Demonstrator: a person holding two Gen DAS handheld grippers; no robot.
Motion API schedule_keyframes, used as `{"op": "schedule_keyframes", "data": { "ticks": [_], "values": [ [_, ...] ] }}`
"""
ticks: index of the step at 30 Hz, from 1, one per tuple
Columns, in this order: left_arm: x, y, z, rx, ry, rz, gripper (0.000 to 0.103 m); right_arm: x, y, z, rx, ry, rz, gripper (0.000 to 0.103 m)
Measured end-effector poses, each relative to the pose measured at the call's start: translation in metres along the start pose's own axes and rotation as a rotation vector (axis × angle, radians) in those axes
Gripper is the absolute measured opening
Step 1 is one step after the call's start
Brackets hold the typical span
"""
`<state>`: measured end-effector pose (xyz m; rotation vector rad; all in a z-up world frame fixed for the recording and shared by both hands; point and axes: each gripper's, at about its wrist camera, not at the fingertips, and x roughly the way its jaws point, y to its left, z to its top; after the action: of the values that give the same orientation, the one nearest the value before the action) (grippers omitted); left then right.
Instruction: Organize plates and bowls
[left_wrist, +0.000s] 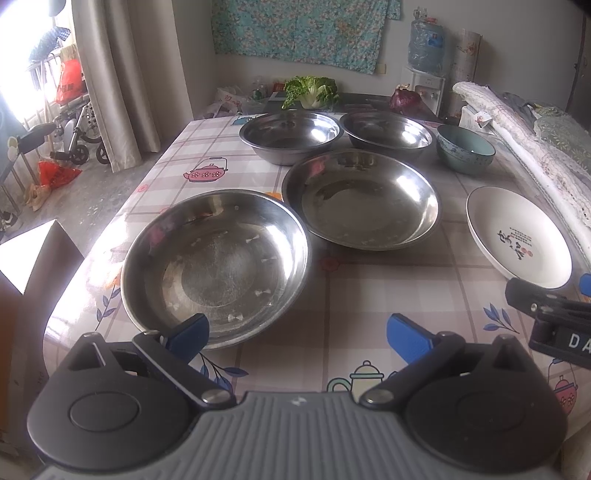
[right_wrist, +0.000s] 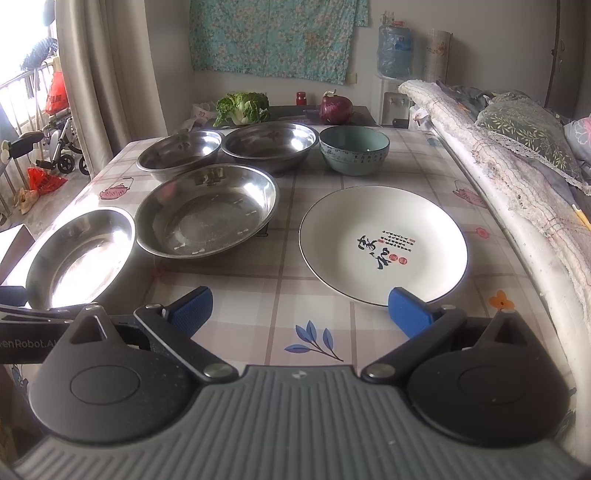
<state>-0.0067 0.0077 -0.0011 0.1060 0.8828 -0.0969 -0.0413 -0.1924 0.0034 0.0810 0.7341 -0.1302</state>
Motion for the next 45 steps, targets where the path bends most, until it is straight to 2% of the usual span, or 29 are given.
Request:
{"op": "schedule_keyframes", "data": {
  "ticks": [17,25,30,34,37,41,45],
  "values": [
    [0.001,0.000,-0.002,0.002,0.017,0.002,0.103,0.004,0.001,-0.002,0.002,0.017,-0.003,0.102],
    [0.002,-0.001,-0.003,0.002,0.027,0.002,0.103,0.007,0.001,-0.002,-0.005,0.024,-0.038,0.102],
    [0.000,0.001,0.003,0.006,0.002,0.001,0.103,0.006,0.000,-0.001,-0.009,0.003,-0.052,0.102],
    [-0.001,0.006,0.018,0.011,-0.032,-0.002,0.103,0.001,0.000,0.005,-0.020,-0.051,-0.051,0.102],
    [0.000,0.016,0.036,0.006,-0.064,-0.041,0.103,0.002,-0.001,0.014,-0.016,-0.062,-0.048,0.102],
    [0.002,0.037,0.062,-0.031,-0.137,-0.121,0.103,0.007,-0.007,0.033,-0.007,-0.078,0.030,0.102],
    [0.018,0.050,0.093,-0.024,-0.163,-0.151,0.103,0.014,-0.002,0.062,-0.027,-0.125,0.098,0.102]
  ]
}}
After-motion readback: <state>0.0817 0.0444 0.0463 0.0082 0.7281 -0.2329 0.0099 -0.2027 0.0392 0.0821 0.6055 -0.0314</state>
